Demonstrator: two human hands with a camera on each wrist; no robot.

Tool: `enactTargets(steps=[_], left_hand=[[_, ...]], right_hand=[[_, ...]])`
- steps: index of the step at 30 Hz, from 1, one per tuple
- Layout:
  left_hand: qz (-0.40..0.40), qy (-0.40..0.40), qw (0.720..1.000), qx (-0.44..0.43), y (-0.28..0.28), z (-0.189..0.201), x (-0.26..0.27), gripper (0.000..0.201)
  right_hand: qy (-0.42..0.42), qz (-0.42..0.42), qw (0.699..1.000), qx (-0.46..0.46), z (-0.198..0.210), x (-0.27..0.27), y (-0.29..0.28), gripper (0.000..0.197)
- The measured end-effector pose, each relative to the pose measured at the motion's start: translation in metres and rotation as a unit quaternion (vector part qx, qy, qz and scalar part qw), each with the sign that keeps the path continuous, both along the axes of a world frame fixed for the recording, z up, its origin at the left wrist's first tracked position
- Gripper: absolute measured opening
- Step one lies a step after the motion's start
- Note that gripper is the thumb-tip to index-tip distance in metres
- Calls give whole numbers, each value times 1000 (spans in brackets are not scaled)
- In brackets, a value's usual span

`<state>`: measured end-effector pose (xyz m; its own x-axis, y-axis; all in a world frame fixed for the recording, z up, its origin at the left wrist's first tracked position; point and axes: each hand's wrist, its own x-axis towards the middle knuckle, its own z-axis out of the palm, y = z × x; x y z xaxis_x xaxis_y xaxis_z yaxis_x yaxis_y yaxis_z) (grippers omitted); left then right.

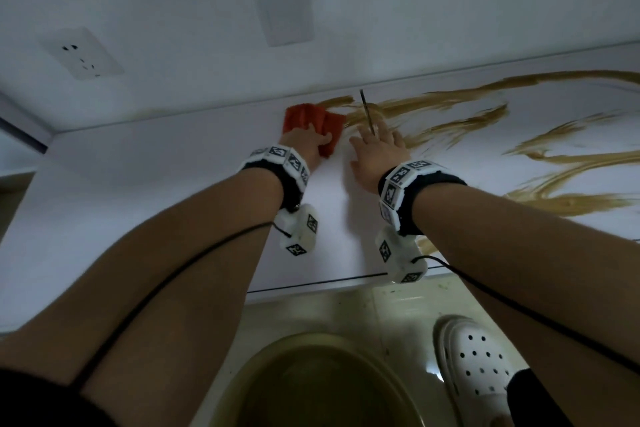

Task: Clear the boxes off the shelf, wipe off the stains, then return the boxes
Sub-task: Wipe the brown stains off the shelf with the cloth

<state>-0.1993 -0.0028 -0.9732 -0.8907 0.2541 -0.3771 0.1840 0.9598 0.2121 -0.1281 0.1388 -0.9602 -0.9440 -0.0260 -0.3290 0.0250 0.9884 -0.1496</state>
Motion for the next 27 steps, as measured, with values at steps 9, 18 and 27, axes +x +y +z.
enactTargets(steps=[9, 18, 27], left_hand=[[-111, -3, 994, -24, -55, 20, 37, 40], [76, -43, 996, 16, -32, 4, -1, 61], [-64, -13, 997, 46, -1, 8, 25, 48]], right_hand=[[0, -15, 1000, 6, 18, -1, -6, 66], [-2, -24, 999, 25, 13, 3, 11, 61], [-3, -27, 1000, 8, 22, 0, 5, 68]])
